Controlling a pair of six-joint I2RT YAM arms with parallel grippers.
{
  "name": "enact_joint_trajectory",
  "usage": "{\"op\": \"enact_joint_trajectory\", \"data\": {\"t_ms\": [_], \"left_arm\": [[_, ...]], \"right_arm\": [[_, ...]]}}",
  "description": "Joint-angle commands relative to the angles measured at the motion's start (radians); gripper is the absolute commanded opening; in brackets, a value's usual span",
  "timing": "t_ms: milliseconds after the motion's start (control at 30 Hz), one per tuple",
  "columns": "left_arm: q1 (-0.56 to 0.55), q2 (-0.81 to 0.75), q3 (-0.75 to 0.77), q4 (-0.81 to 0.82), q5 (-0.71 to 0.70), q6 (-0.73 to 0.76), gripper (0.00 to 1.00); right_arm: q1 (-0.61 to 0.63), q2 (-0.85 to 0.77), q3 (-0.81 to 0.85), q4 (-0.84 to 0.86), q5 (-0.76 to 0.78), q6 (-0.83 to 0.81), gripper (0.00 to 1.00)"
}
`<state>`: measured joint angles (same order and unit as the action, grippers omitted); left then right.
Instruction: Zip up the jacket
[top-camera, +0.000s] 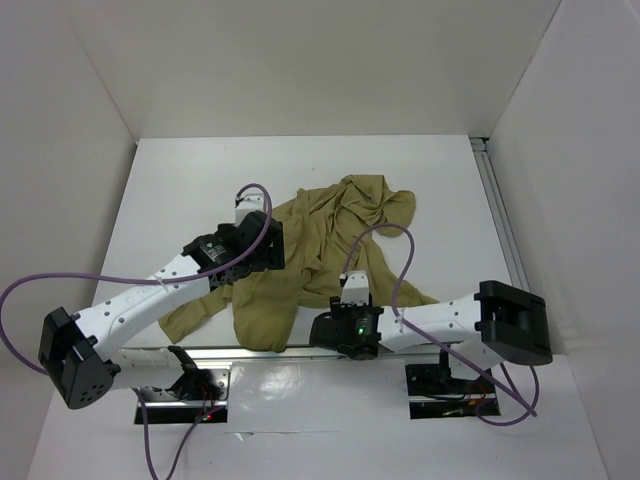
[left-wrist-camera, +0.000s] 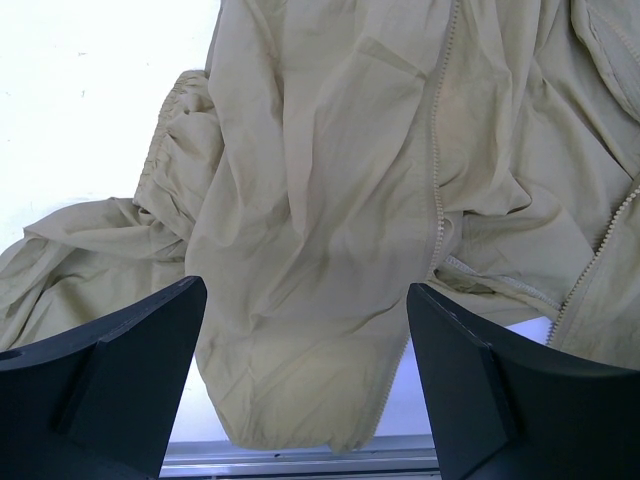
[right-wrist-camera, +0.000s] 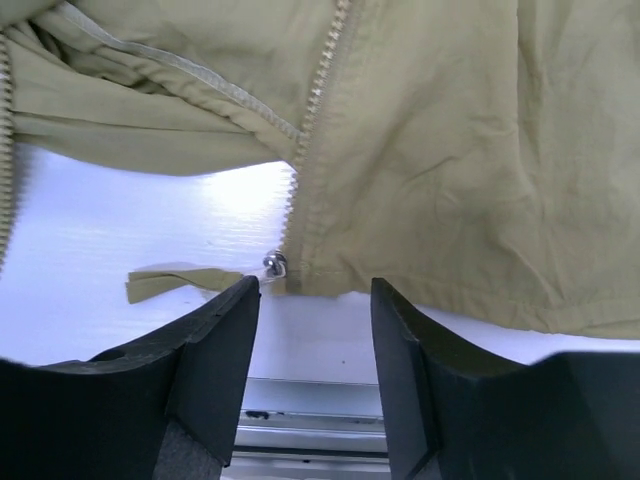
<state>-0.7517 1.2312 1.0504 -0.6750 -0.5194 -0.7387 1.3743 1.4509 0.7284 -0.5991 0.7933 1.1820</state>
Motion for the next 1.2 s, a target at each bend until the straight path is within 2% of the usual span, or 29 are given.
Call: {"op": "enact_joint_trajectory", "data": {"t_ms": [0, 100, 200, 300, 433, 633, 767, 1167], "left_arm": [[-0.005, 0.005, 0.020, -0.001, -0.019, -0.005, 0.95], [-0.014, 0.005, 0.011, -0.001, -0.019, -0.005, 0.95], [-0.014, 0.005, 0.011, -0.001, -0.019, -0.014, 0.95], [-0.014, 0.005, 0.011, -0.001, -0.019, -0.014, 0.95], [-0.014, 0.005, 0.011, -0.001, -0.019, -0.014, 0.95], [-0.014, 0.014, 0.011, -0.001, -0.019, -0.014, 0.95], [-0.014, 0.014, 0.011, -0.001, -0.019, -0.014, 0.95], [-0.014, 0.014, 0.011, -0.001, -0.019, -0.014, 0.95]], "right_arm": [[0.011, 0.031, 0.037, -0.065, 0.070, 0.042, 0.51], [0.011, 0.063, 0.046, -0.065, 0.070, 0.057, 0.49], [0.011, 0.084, 0.046, -0.087, 0.080, 0.090, 0.39], [0.011, 0.085, 0.055, -0.100, 0.089, 0.100, 0.39], [0.011, 0.085, 0.046, -0.100, 0.089, 0.110, 0.28], [0.011, 0.065, 0.046, -0.100, 0.098, 0.108, 0.33], [0.011, 0.074, 0.046, -0.071, 0.107, 0.084, 0.42], [-0.009, 0.103, 0.037, 0.016, 0.078, 0.044, 0.42]]}}
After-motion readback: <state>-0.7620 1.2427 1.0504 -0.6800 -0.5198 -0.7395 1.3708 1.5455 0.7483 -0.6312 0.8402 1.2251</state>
